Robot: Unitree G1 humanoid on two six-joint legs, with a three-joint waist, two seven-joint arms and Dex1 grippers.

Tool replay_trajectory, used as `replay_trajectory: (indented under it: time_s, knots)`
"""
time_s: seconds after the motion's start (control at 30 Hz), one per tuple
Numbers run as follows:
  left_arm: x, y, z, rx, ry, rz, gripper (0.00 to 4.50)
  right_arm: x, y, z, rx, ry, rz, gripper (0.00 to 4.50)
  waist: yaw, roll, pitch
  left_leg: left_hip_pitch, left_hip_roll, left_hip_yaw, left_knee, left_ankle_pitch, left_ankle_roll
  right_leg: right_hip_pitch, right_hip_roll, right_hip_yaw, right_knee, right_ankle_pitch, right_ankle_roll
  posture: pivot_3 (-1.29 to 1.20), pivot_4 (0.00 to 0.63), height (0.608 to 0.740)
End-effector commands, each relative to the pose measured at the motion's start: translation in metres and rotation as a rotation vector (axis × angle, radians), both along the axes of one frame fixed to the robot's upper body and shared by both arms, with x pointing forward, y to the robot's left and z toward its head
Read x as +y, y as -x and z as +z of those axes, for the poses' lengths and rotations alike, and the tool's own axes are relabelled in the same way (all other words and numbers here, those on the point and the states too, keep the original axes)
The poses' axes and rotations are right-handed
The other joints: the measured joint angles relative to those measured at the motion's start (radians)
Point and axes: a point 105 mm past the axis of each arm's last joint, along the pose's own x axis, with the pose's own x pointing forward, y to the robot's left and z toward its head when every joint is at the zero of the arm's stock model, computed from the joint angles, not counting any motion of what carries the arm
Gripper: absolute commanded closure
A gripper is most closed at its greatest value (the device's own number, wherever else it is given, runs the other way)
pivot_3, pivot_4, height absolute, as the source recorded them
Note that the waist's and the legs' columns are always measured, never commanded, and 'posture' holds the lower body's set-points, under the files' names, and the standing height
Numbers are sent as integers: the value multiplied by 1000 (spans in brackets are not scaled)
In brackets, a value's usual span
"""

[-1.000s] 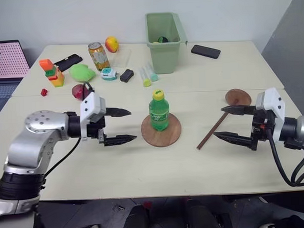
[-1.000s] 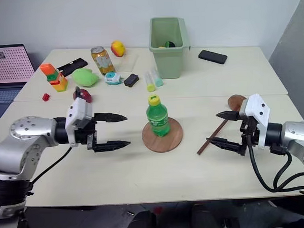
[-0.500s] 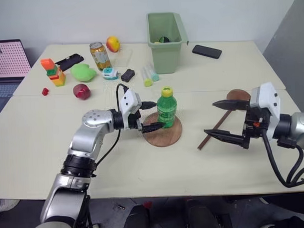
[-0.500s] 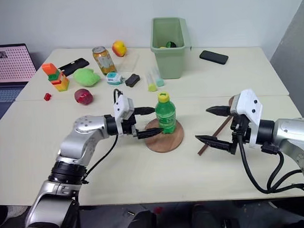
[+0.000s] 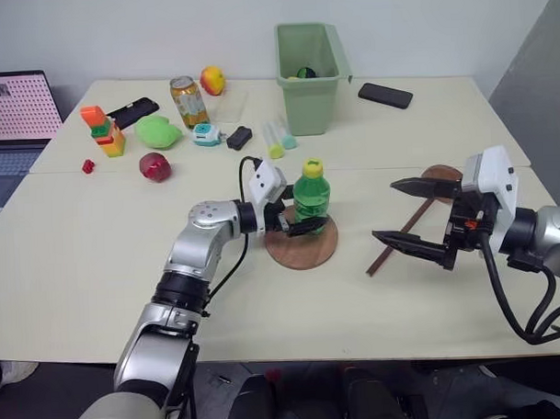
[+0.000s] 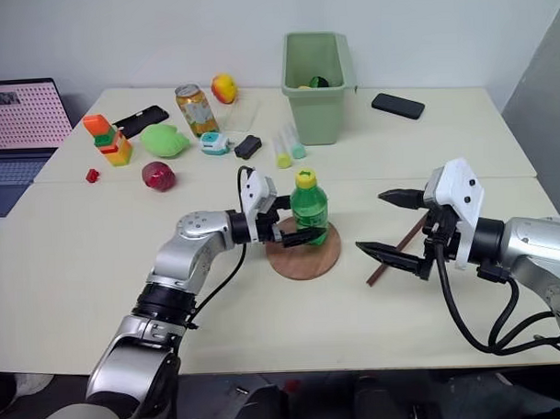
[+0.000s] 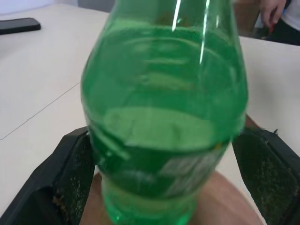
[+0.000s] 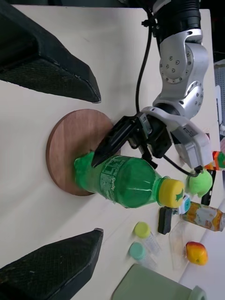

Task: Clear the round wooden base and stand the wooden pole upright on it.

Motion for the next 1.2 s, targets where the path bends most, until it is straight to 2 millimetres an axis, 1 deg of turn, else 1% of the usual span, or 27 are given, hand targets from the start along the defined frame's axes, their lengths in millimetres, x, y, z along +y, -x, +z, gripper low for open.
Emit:
replay_trajectory:
  time_s: [0.03, 0.13, 0.23, 0.27, 0.3, 0.37, 0.43, 0.47, 0.5, 0.53, 0.57, 0.6, 0.63, 0.7, 0.77, 0.87, 0.93, 1.07, 1.13, 1.2]
  knots:
    - [-8, -6, 10, -42, 28, -1, 508, 3, 3, 12, -64, -5, 9, 0, -1, 0, 0, 0, 0, 0, 0, 0, 0, 0, 0, 0, 0, 0, 0, 0, 150, 740]
    - [-8, -7, 11, -47, 28, 0, 1056, 3, 4, 13, -67, -10, 5, 0, -1, 0, 0, 0, 0, 0, 0, 0, 0, 0, 0, 0, 0, 0, 0, 0, 150, 740]
    - [-4, -8, 14, -61, 35, 5, 1139, 4, 4, 13, -69, -13, 2, 0, 0, 0, 0, 0, 0, 0, 0, 0, 0, 0, 0, 0, 0, 0, 0, 0, 150, 740]
    - [2, -11, 22, -76, 51, 37, 1139, 4, 4, 13, -70, -19, 1, 0, -1, 0, 0, 0, 0, 0, 0, 0, 0, 0, 0, 0, 0, 0, 0, 0, 150, 740]
    - [17, -19, 36, -112, 67, 120, 1139, 5, 4, 14, -71, -27, 4, 0, -1, 0, 0, 0, 0, 0, 0, 0, 0, 0, 0, 0, 0, 0, 0, 0, 150, 740]
    - [40, -28, 57, -150, 110, 232, 1139, 7, 4, 15, -72, -38, 5, 0, -4, 0, 0, 0, 0, 0, 0, 0, 0, 0, 0, 0, 0, 0, 0, 0, 150, 740]
    - [55, -32, 70, -167, 144, 299, 1139, 8, 4, 15, -71, -46, 5, 0, -13, 0, 0, 0, 1, 0, 0, 0, 0, -1, 1, 0, 1, 0, 0, 0, 150, 740]
    - [67, -37, 76, -170, 156, 362, 1139, 8, 4, 15, -69, -51, 4, 0, -16, 0, 0, 0, 1, 0, 0, 0, 0, -1, 1, 0, 1, 0, 0, 0, 150, 740]
    - [75, -41, 79, -172, 160, 406, 1139, 8, 3, 14, -68, -54, 4, 0, -16, 0, 0, 0, 1, 0, 0, 0, 0, -1, 1, 0, 1, 0, 0, 0, 150, 740]
    - [91, -46, 84, -191, 164, 486, 1139, 9, 3, 13, -65, -60, 4, 0, -16, 0, 0, 0, 1, -1, 0, 0, 0, -1, 1, 0, 1, 0, 0, 0, 150, 740]
    - [113, -53, 85, -188, 157, 596, 1139, 11, 2, 12, -63, -65, 8, 0, -16, 0, 0, -1, 1, -1, 0, 0, 0, -1, 1, 0, 1, 0, 0, 0, 150, 740]
    - [127, -57, 85, -187, 152, 669, 1139, 12, 2, 11, -62, -69, 11, 0, -15, 0, 0, -1, 1, -1, 0, 0, 0, -1, 0, -1, 0, 0, 0, 0, 150, 740]
    - [145, -63, 80, -183, 135, 776, 1139, 13, 1, 11, -64, -77, 11, 0, -15, 0, 0, -1, 1, -1, 0, 0, 0, -1, 0, 0, 0, 0, 0, 0, 150, 740]
    - [166, -71, 68, -164, 105, 926, 1139, 16, -2, 12, -68, -94, 11, 0, -15, 0, 0, 0, 1, -1, 0, 0, 0, -1, 0, 0, 0, 0, 0, 0, 150, 740]
    - [169, -75, 59, -149, 111, 957, 1139, 17, -4, 14, -74, -102, 10, 0, -16, 0, 0, 0, 1, -1, 0, 0, 0, -1, 0, 0, 0, 0, 0, 0, 150, 740]
    - [174, -80, 54, -152, 102, 1011, 1139, 18, -5, 15, -76, -108, 14, 0, -10, -1, 0, -1, 0, -1, 0, 0, 0, -2, 0, -1, 0, 0, 0, 0, 150, 740]
    - [177, -86, 45, -113, 138, 1053, 1139, 19, -5, 17, -83, -110, 13, 0, -1, -1, 1, -2, 0, -2, 0, 0, -1, -2, -1, -2, 0, 0, 0, 0, 150, 740]
    - [172, -94, 34, -64, 176, 1082, 1139, 21, -4, 20, -91, -117, 12, 0, 3, -2, 0, -2, -1, -2, 0, 0, 0, -2, -1, -2, 0, 0, 0, 0, 150, 740]
    - [172, -96, 25, -38, 156, 1092, 438, 21, -3, 21, -94, -118, 8, 0, 2, -2, 0, -2, -1, -2, 0, 0, 0, -2, -1, -2, 0, 0, 0, 0, 150, 740]
    - [171, -96, 22, -28, 162, 1079, 134, 21, -2, 21, -98, -120, 3, 0, 0, -2, 0, -2, -1, -2, 0, 0, -1, -2, -1, -2, 0, 0, 0, 0, 150, 740]
